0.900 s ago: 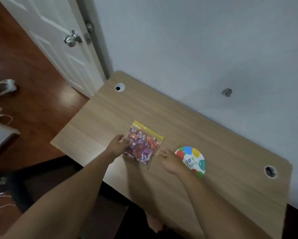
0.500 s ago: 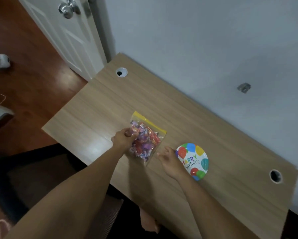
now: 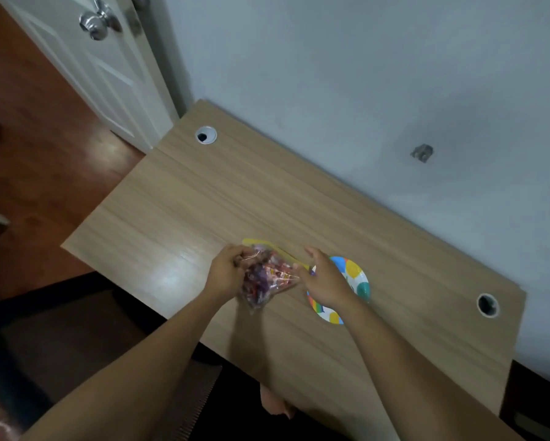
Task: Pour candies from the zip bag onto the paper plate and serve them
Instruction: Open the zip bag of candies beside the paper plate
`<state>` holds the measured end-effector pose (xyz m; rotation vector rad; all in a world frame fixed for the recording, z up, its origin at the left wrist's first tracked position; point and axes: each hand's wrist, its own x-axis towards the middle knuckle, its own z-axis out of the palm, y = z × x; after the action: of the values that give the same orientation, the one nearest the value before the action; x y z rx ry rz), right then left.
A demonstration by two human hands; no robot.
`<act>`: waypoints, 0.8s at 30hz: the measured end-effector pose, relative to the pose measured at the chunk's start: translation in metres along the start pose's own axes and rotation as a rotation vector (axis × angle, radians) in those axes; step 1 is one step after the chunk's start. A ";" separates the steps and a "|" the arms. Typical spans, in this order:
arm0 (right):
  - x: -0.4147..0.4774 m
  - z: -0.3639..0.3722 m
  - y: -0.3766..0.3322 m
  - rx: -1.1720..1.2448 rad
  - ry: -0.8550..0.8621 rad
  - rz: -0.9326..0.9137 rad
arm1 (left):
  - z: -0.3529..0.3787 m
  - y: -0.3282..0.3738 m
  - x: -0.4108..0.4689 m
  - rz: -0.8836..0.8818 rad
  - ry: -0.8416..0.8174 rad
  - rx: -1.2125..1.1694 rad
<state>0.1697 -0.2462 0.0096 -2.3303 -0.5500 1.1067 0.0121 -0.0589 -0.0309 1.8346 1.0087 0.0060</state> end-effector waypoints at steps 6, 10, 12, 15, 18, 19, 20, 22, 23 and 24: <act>-0.019 -0.008 0.011 0.069 -0.072 0.049 | -0.004 0.008 -0.023 0.248 -0.051 -0.023; -0.035 -0.010 0.013 0.163 -0.142 0.040 | -0.009 0.020 -0.031 0.270 -0.111 -0.102; -0.043 -0.009 0.015 0.155 -0.113 -0.003 | -0.009 0.023 -0.032 0.256 -0.136 -0.107; -0.055 -0.007 0.015 0.226 -0.005 -0.013 | -0.013 0.021 -0.037 0.235 -0.161 -0.089; -0.070 -0.001 0.013 0.259 0.006 0.008 | -0.019 0.020 -0.045 0.216 -0.144 -0.010; -0.076 0.003 0.012 0.270 -0.014 0.013 | -0.019 0.017 -0.046 0.209 -0.135 0.004; -0.081 0.009 0.011 0.271 -0.032 0.019 | -0.021 0.017 -0.050 0.192 -0.134 0.020; -0.093 0.019 0.005 0.280 -0.034 0.013 | -0.023 0.021 -0.059 0.169 -0.146 0.019; -0.099 0.024 0.002 0.280 -0.015 0.009 | -0.023 0.023 -0.063 0.147 -0.153 -0.001; -0.104 0.029 -0.002 0.281 0.009 0.008 | -0.025 0.029 -0.071 0.105 -0.159 -0.025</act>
<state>0.0849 -0.2938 0.0565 -2.0948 -0.3555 1.0992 -0.0260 -0.0895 0.0331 1.8326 0.7979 -0.0626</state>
